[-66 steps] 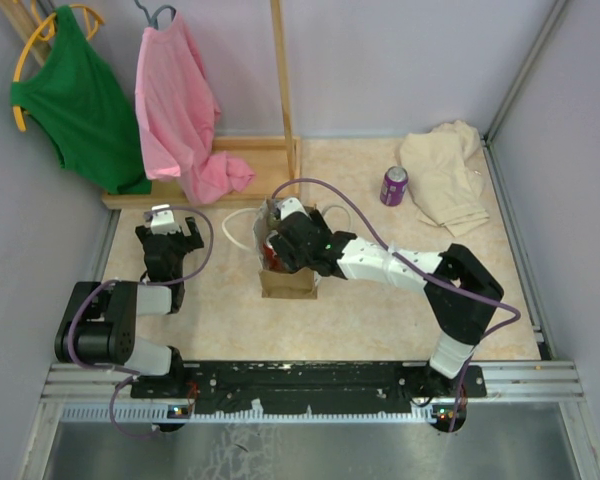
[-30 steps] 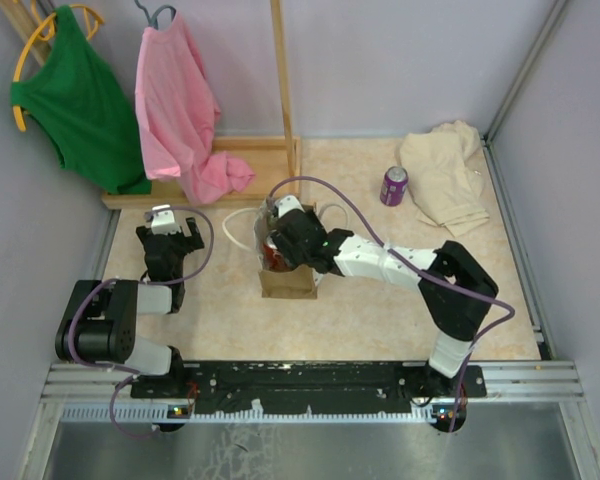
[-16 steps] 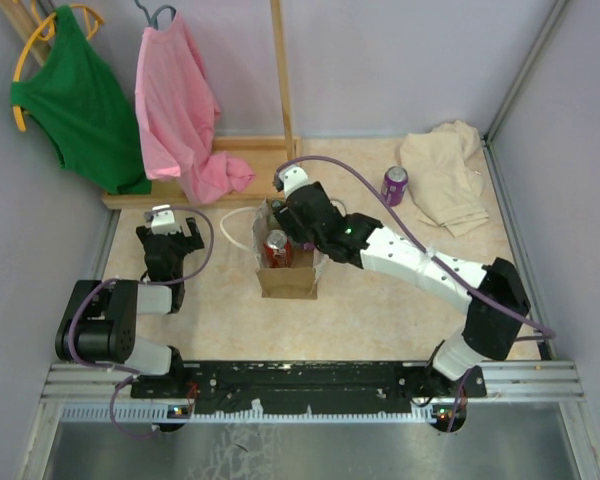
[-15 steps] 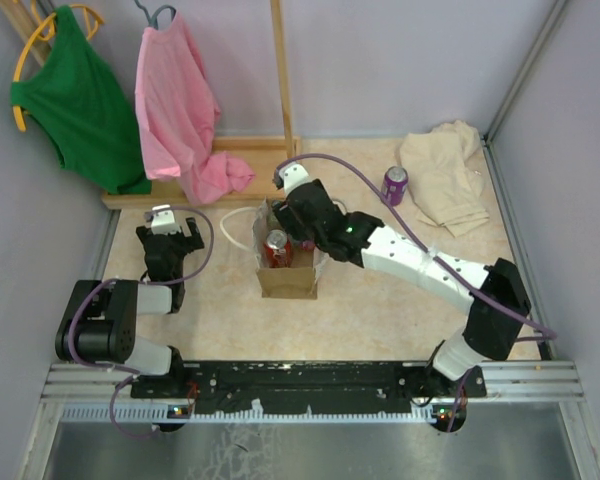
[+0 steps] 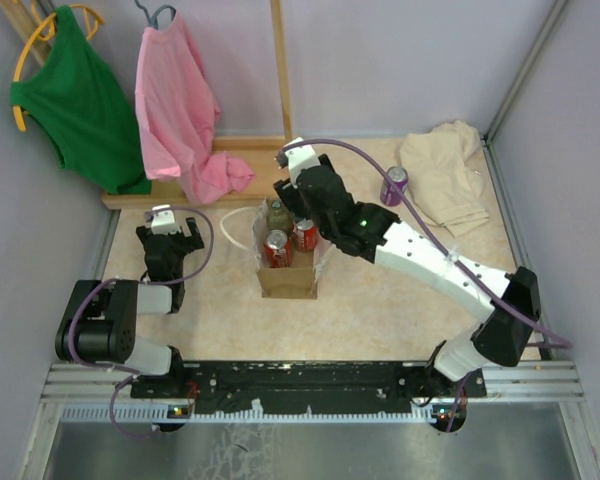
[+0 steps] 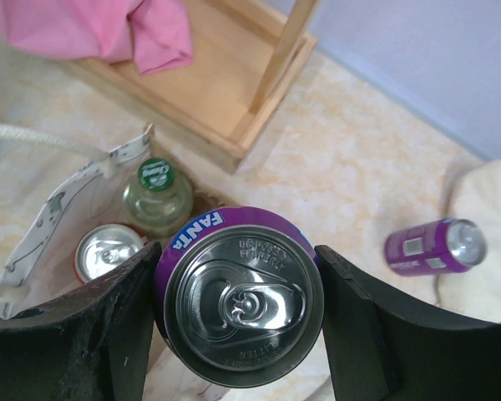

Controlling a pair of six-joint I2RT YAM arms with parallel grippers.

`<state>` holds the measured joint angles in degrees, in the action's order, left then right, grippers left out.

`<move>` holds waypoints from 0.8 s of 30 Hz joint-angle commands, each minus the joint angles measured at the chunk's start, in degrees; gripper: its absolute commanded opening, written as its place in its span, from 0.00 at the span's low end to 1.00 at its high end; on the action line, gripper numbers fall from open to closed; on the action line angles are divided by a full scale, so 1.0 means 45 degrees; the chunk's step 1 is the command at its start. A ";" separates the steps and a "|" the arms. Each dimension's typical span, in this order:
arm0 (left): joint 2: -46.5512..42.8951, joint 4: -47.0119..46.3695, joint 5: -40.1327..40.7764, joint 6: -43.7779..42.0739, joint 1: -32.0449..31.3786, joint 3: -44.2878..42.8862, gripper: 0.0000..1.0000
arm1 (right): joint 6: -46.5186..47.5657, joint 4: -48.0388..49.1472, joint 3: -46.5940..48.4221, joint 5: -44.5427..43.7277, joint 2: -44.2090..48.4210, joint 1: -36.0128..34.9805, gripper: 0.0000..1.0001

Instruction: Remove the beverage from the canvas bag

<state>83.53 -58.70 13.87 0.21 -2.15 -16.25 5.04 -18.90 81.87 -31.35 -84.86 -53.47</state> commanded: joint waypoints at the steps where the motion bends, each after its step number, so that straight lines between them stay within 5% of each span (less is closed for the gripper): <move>1: -0.0027 -0.0276 -0.0211 0.0137 -0.0021 -0.0251 1.00 | 0.1679 0.3683 0.0595 -0.1715 0.1348 0.0016 0.00; 9: -0.0021 -0.0289 -0.0211 0.0128 -0.0028 -0.0246 1.00 | 0.2484 0.5265 0.0825 -0.2382 0.1495 0.1646 0.00; 17: -0.0031 -0.0267 -0.0249 0.0125 -0.0014 -0.0256 1.00 | 0.0284 0.3172 0.1639 -0.0553 0.0473 0.4917 0.00; 24: -0.0026 -0.0236 -0.0269 0.0123 -0.0029 -0.0256 1.00 | -0.0811 0.1585 0.2290 0.1413 -0.1486 0.6192 0.00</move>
<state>83.53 -58.67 13.45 0.21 -2.15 -16.25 5.13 -12.05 87.59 -31.92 -88.16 -26.70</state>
